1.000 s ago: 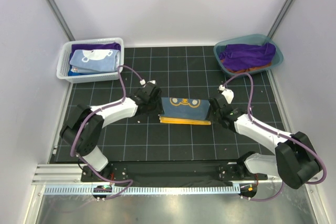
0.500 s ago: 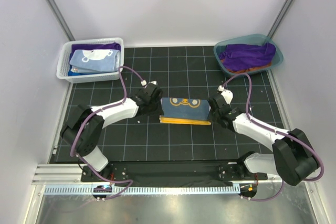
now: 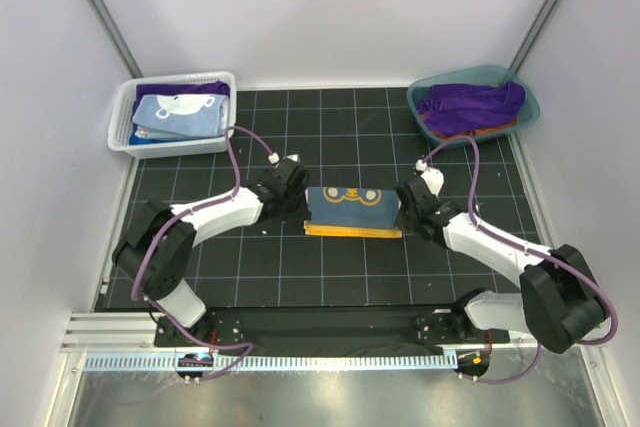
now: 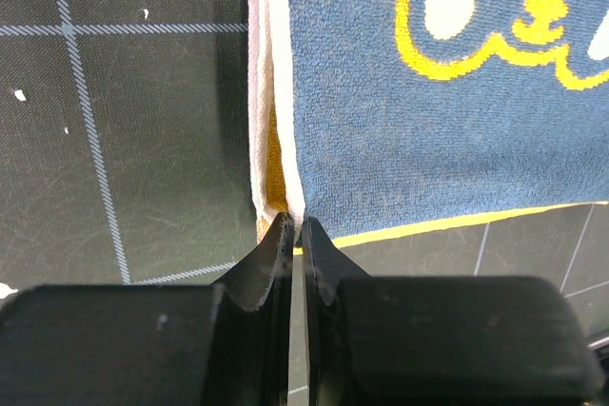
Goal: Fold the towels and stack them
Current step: Fold the towel
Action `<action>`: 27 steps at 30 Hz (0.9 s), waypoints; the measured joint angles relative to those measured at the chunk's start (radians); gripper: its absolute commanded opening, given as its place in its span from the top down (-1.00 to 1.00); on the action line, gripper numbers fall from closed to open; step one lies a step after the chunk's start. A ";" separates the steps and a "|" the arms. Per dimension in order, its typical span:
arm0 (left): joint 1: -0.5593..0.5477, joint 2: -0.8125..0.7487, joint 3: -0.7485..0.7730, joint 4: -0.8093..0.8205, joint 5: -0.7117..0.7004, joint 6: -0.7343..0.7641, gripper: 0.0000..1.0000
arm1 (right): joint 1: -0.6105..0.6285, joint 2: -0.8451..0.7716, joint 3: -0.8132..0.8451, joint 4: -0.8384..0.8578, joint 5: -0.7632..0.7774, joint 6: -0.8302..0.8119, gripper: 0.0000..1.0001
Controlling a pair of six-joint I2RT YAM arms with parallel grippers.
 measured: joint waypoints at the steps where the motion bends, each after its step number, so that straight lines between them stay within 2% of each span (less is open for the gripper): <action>1: 0.000 -0.005 0.000 -0.003 0.000 0.000 0.85 | 0.000 -0.002 0.006 -0.006 0.003 0.000 0.78; 21: -0.030 -0.071 -0.034 -0.011 0.038 -0.017 0.89 | 0.000 -0.055 0.022 -0.057 0.029 -0.003 0.78; 25: -0.034 -0.066 -0.078 -0.002 0.053 -0.029 0.76 | 0.000 -0.049 -0.013 -0.043 0.016 -0.003 0.68; 27: -0.034 -0.061 -0.089 0.003 0.057 -0.029 0.46 | 0.000 -0.043 -0.024 -0.041 0.006 -0.002 0.55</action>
